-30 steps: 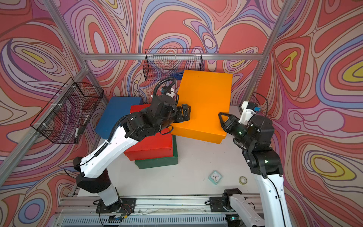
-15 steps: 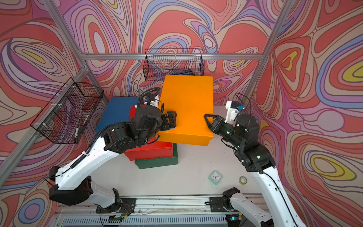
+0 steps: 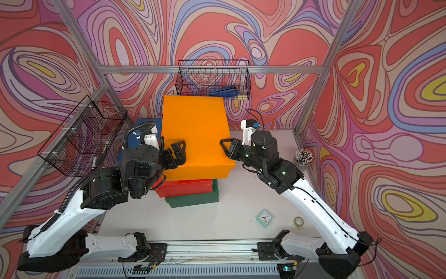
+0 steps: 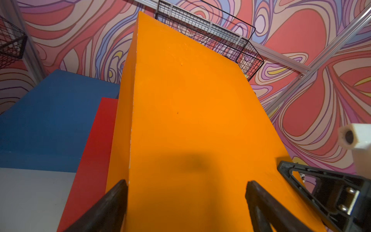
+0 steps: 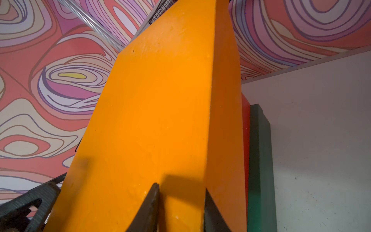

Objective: Stack the shoeboxes
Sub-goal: Place the shoebox at the shoebox.

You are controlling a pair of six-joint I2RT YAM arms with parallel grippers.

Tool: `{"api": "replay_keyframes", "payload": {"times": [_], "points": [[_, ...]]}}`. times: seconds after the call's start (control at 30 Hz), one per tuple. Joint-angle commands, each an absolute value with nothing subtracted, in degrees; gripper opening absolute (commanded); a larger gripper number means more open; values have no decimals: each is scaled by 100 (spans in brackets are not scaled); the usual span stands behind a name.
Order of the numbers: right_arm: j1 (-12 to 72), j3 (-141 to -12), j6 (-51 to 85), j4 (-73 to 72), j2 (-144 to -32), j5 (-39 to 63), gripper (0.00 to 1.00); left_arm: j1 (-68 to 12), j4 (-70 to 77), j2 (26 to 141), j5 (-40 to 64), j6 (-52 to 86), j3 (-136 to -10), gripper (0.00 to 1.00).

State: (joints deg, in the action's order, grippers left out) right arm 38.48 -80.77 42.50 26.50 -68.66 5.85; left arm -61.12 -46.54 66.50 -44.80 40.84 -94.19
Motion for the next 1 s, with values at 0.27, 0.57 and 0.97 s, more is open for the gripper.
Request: {"api": "replay_keyframes", "payload": {"times": [0.27, 0.57, 0.97], "points": [[4453, -8175, 4085, 1991, -7589, 1477, 31, -6414, -3879, 6124, -4555, 4361, -8534, 94], [4452, -8051, 4173, 1838, -7753, 1511, 35, -5689, -4324, 5553, -4403, 4640, -7987, 95], [4455, -8139, 4107, 1846, -7962, 1391, 47, -4738, -4268, 5913, -3284, 4346, -8020, 94]]}}
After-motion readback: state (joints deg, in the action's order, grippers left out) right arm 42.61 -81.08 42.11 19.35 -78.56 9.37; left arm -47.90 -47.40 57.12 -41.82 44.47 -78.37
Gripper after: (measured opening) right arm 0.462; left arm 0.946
